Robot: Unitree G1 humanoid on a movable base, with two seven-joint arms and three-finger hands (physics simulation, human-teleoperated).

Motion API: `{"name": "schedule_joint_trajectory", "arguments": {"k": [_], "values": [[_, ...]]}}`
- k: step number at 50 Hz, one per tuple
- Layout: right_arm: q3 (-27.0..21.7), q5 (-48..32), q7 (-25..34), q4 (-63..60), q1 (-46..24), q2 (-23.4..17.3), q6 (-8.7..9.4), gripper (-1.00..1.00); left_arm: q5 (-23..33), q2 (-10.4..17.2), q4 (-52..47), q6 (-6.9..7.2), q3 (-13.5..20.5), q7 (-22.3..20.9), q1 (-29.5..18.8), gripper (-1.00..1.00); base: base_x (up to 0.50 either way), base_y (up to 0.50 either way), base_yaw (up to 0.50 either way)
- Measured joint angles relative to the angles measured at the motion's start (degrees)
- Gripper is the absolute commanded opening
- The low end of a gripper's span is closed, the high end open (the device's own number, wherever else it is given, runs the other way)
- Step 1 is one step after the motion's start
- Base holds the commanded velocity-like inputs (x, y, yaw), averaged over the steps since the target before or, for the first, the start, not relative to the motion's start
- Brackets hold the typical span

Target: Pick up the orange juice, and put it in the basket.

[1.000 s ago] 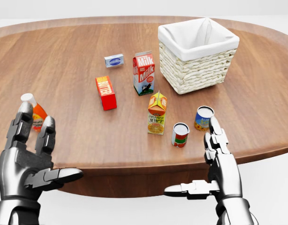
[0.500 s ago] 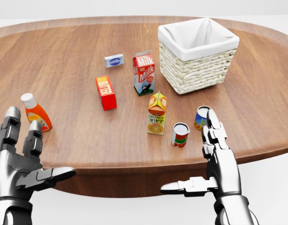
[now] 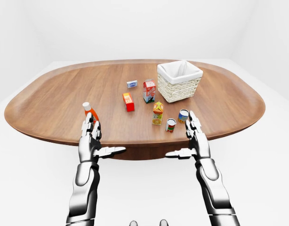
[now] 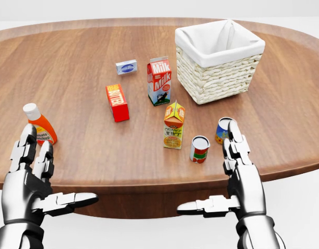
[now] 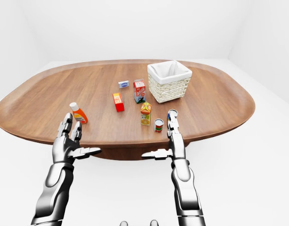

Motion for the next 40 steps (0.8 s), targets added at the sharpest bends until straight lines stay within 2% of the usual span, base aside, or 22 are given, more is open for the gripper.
{"name": "schedule_joint_trajectory", "arguments": {"k": [18,23,31,40], "values": [[0.2,-0.3,0.2,-0.8,0.0,0.0,0.67,1.0,1.1,-0.4,-2.2,2.45,-0.3,0.7,0.7,1.0,0.0,0.0,0.0],[0.2,-0.4,0.2,-1.7,0.1,0.1,1.27,1.0,0.6,-0.6,-4.4,4.53,-0.2,1.2,0.6,1.0,0.0,0.0,0.0],[0.6,-0.8,0.2,-3.5,0.7,0.2,2.17,1.0,0.0,-0.6,-10.7,4.53,-0.4,1.3,1.4,1.0,0.0,0.0,0.0],[1.6,-1.7,0.2,-7.3,2.0,0.5,3.58,1.0,-1.0,-0.3,-20.6,4.53,1.2,1.0,3.1,1.0,0.0,0.0,0.0]]}}
